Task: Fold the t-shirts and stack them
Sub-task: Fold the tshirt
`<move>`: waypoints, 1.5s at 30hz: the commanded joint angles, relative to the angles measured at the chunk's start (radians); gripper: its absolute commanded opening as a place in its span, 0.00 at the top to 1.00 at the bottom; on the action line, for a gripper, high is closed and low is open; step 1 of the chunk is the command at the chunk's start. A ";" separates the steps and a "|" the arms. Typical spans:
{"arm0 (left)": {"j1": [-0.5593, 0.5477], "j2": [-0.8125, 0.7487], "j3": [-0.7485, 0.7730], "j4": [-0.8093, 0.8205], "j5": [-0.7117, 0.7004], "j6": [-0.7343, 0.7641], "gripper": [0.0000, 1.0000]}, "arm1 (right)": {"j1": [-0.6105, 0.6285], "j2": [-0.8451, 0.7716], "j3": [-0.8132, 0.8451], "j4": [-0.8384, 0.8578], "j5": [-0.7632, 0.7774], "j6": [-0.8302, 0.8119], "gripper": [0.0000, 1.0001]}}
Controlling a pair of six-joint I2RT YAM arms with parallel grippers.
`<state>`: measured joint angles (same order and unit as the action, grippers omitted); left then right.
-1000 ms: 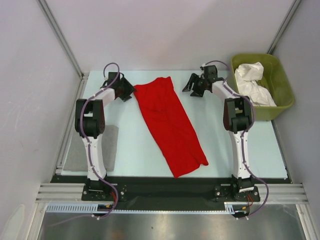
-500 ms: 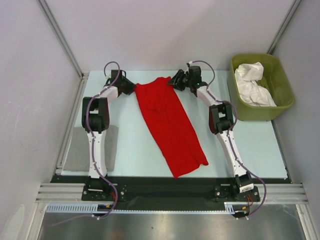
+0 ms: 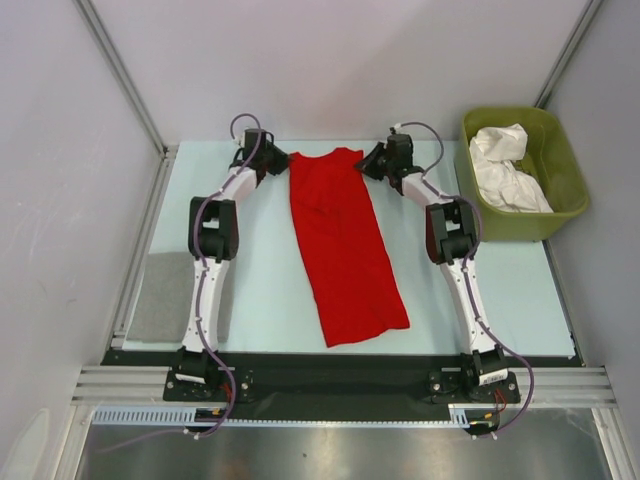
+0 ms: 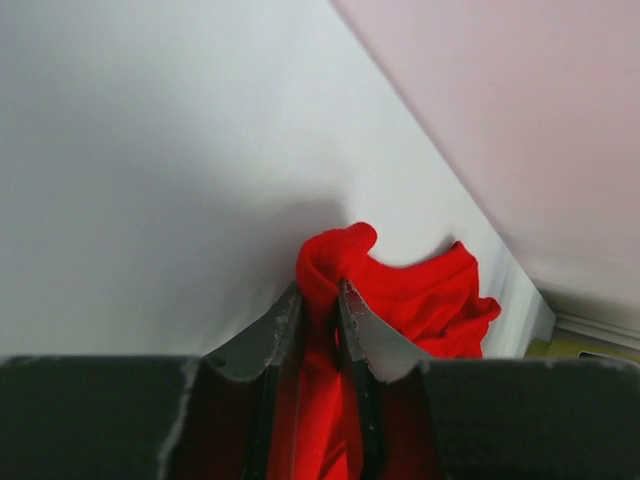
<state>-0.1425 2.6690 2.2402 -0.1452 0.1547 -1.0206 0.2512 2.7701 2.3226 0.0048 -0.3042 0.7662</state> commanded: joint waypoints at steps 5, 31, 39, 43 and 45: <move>-0.042 0.069 0.151 0.076 -0.059 -0.073 0.65 | -0.085 -0.044 0.003 -0.026 0.005 -0.064 0.86; -0.373 -1.320 -1.442 -0.205 0.166 0.249 0.21 | -0.122 -1.365 -1.443 -0.592 -0.214 -0.378 0.34; -0.466 -1.272 -1.634 -0.143 0.276 0.100 0.36 | -0.044 -1.505 -1.739 -0.516 -0.282 -0.268 0.41; -0.529 -1.210 -1.648 -0.125 0.302 0.096 0.40 | -0.015 -1.529 -1.784 -0.523 -0.244 -0.237 0.44; -0.557 -1.190 -1.666 -0.102 0.315 0.082 0.40 | -0.013 -1.552 -1.798 -0.528 -0.208 -0.234 0.44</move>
<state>-0.6613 1.4452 0.6041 -0.2897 0.4435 -0.9009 0.2321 1.2655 0.5312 -0.5514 -0.5419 0.4999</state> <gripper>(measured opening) 0.600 0.561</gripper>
